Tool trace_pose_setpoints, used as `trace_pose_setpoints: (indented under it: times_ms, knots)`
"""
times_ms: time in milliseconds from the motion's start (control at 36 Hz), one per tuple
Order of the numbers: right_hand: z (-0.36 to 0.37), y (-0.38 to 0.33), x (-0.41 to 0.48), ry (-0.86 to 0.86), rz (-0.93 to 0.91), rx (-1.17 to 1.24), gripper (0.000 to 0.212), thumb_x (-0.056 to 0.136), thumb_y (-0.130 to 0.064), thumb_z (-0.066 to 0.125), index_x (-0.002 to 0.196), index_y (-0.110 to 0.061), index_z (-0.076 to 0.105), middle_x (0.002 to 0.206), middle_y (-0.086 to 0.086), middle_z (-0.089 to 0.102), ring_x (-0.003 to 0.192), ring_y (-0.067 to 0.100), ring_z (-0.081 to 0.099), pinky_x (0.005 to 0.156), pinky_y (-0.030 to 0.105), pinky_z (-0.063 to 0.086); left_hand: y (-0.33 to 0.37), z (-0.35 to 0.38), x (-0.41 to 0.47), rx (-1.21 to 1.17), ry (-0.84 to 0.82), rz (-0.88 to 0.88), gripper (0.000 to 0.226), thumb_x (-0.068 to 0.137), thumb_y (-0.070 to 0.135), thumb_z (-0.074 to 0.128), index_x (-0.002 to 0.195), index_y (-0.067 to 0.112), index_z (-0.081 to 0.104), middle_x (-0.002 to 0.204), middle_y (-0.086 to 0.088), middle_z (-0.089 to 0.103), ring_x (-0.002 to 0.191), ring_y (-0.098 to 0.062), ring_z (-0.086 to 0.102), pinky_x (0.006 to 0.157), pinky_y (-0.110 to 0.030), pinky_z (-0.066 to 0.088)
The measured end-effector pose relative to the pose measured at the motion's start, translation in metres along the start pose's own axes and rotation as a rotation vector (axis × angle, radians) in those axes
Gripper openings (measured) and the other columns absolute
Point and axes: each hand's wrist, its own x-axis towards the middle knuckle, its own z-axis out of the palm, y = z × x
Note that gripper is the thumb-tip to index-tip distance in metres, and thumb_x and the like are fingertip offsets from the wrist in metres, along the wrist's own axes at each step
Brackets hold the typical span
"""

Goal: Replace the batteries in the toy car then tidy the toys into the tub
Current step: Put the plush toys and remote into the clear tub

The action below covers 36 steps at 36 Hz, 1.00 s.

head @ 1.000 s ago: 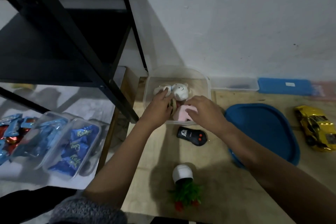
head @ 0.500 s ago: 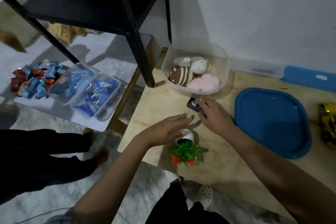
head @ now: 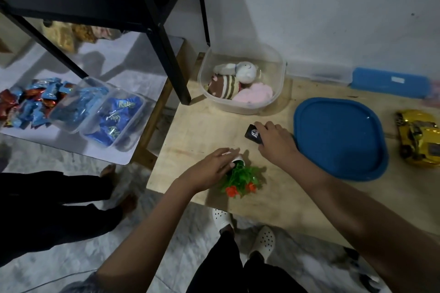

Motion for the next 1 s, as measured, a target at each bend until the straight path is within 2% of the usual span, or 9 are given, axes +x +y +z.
trace_pose_setpoints:
  times_ms: [194,306,389,472,611,694,833,889,1000]
  knots:
    - [-0.017,0.011,-0.015,0.088,0.033,0.194,0.055,0.083,-0.026,0.059,0.131,-0.014,0.035,0.119,0.013,0.042,0.101,0.035,0.051,0.077,0.041,0.045,-0.003,0.015,-0.012,-0.091,0.011,-0.044,0.062,0.098,0.039,0.042,0.15,0.029,0.01,0.156,0.004,0.014,0.142,-0.019,0.021,0.111,-0.041,0.034]
    - [-0.034,0.017,-0.02,0.221,0.082,0.335,0.06,0.078,-0.03,0.063,0.129,-0.016,0.036,0.116,0.01,0.043,0.095,0.032,0.053,0.063,0.039,0.049,-0.003,0.018,-0.014,-0.124,-0.039,-0.048,0.08,0.092,0.026,0.057,0.151,0.023,0.004,0.158,0.001,0.005,0.145,-0.02,0.009,0.113,-0.044,0.03]
    - [-0.045,0.022,-0.027,0.357,0.11,0.574,0.066,0.078,-0.025,0.065,0.135,-0.022,0.032,0.121,0.007,0.043,0.1,0.027,0.051,0.072,0.04,0.051,-0.002,0.02,-0.012,-0.082,-0.051,-0.043,0.09,0.087,0.013,0.065,0.151,0.019,0.002,0.157,-0.001,0.004,0.144,-0.024,0.011,0.112,-0.044,0.031]
    - [-0.053,0.028,-0.036,0.438,0.15,0.812,0.069,0.08,-0.023,0.067,0.139,-0.027,0.03,0.128,0.004,0.041,0.11,0.022,0.046,0.086,0.038,0.047,0.0,0.025,-0.008,-0.02,0.022,-0.018,0.087,0.085,0.006,0.064,0.151,0.015,0.008,0.156,-0.004,0.011,0.141,-0.026,0.019,0.11,-0.04,0.035]
    - [-0.064,0.045,-0.047,0.503,0.18,0.97,0.067,0.081,-0.025,0.069,0.138,-0.029,0.033,0.133,0.0,0.04,0.111,0.009,0.038,0.09,0.027,0.038,0.002,0.032,-0.003,0.071,0.161,0.031,0.08,0.082,0.009,0.068,0.148,0.011,0.023,0.151,-0.007,0.029,0.134,-0.027,0.033,0.109,-0.037,0.034]
    - [-0.07,0.057,-0.053,0.545,0.227,1.049,0.058,0.08,-0.025,0.071,0.13,-0.027,0.042,0.129,0.0,0.045,0.113,0.015,0.045,0.091,0.031,0.042,0.002,0.035,-0.002,0.044,0.205,0.041,0.074,0.08,0.008,0.07,0.144,0.009,0.033,0.146,-0.009,0.036,0.13,-0.028,0.038,0.107,-0.036,0.035]
    - [-0.075,0.073,-0.063,0.601,0.322,1.156,0.043,0.083,-0.02,0.067,0.121,-0.022,0.048,0.111,-0.003,0.05,0.1,0.021,0.052,0.076,0.03,0.045,0.006,0.04,-0.003,-0.046,0.3,-0.017,0.07,0.075,0.014,0.078,0.135,0.004,0.042,0.137,-0.012,0.044,0.126,-0.028,0.041,0.1,-0.026,0.031]
    - [-0.079,0.08,-0.067,0.626,0.373,1.201,0.043,0.085,-0.02,0.066,0.123,-0.02,0.047,0.111,-0.004,0.048,0.103,0.015,0.048,0.08,0.027,0.044,0.01,0.041,-0.005,-0.09,0.325,-0.041,0.066,0.076,0.015,0.077,0.132,0.002,0.043,0.132,-0.012,0.047,0.122,-0.025,0.044,0.093,-0.023,0.033]
    - [-0.09,0.096,-0.073,0.677,0.46,1.399,0.042,0.082,-0.021,0.069,0.116,-0.023,0.044,0.108,-0.005,0.049,0.108,0.018,0.052,0.086,0.039,0.054,0.012,0.039,-0.01,-0.225,0.369,-0.071,0.064,0.075,0.026,0.079,0.128,0.012,0.046,0.122,-0.003,0.052,0.111,-0.018,0.051,0.085,-0.021,0.039]
